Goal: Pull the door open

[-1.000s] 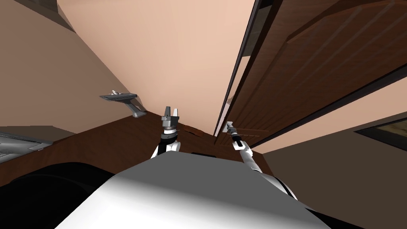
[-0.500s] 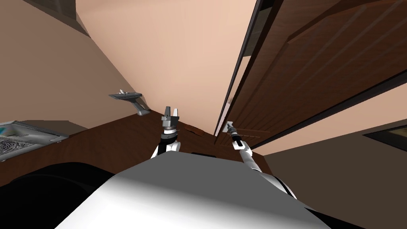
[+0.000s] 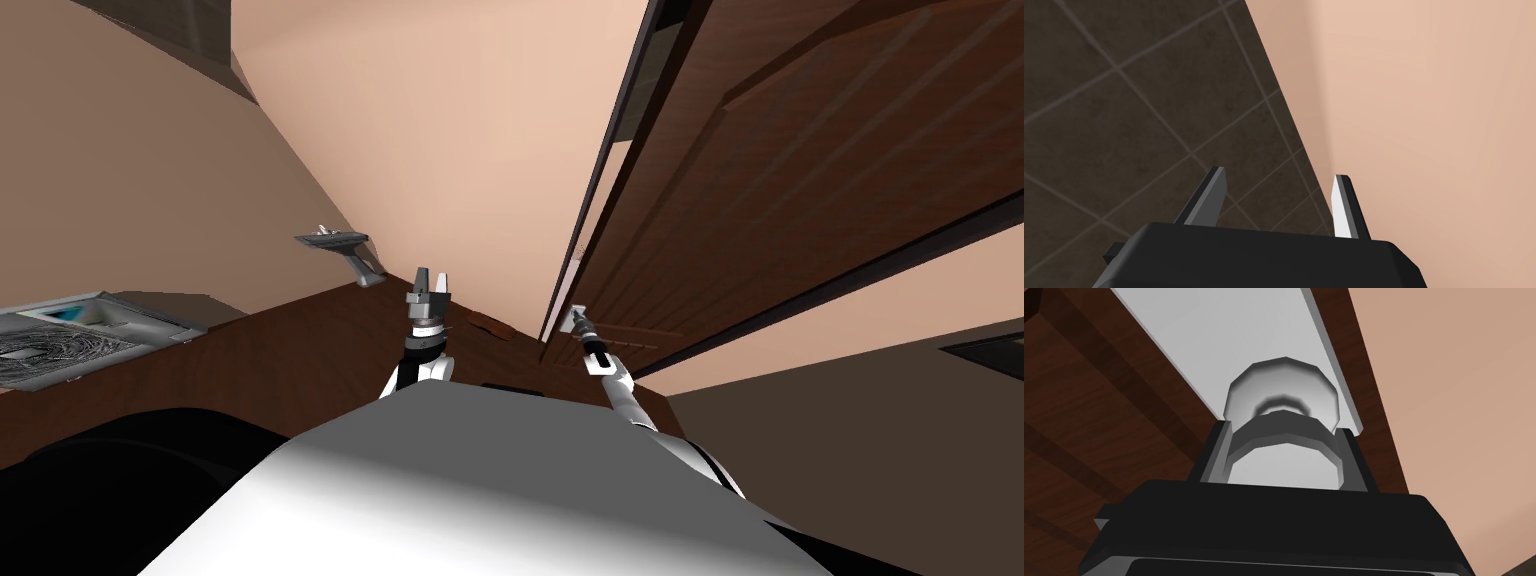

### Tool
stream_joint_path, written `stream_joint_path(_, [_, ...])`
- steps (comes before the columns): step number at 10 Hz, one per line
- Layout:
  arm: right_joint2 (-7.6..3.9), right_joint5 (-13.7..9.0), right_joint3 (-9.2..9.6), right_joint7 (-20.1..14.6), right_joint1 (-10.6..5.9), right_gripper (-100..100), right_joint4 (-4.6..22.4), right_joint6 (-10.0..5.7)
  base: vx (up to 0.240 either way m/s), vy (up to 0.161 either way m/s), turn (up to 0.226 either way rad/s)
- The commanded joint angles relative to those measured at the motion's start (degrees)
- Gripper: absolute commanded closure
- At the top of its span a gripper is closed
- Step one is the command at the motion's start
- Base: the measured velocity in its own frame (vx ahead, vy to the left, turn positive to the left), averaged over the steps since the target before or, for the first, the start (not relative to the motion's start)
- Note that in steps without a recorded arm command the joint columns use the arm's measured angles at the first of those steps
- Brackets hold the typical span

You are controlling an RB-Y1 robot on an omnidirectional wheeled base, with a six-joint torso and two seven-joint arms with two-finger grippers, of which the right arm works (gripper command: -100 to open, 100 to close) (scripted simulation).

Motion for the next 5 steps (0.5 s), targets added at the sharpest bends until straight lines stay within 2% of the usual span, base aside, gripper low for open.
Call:
stream_joint_path(1, [-0.11, -0.7, 0.02, -1.7, 0.06, 100, -0.3, 0.14, -0.04, -0.036, 0.044])
stream_joint_path(3, [-0.16, -3.6, 0.42, -5.3, -0.17, 100, -0.1, 0.24, -0.051, -0.056, 0.102])
stream_joint_path(4, [-0.16, -3.6, 0.42, -6.4, -0.17, 100, -0.1, 0.24, -0.054, -0.055, 0.073])
stream_joint_path(5, [-0.19, -5.2, 0.64, -8.3, -0.29, 100, 0.1, 0.3, -0.06, -0.041, 0.091])
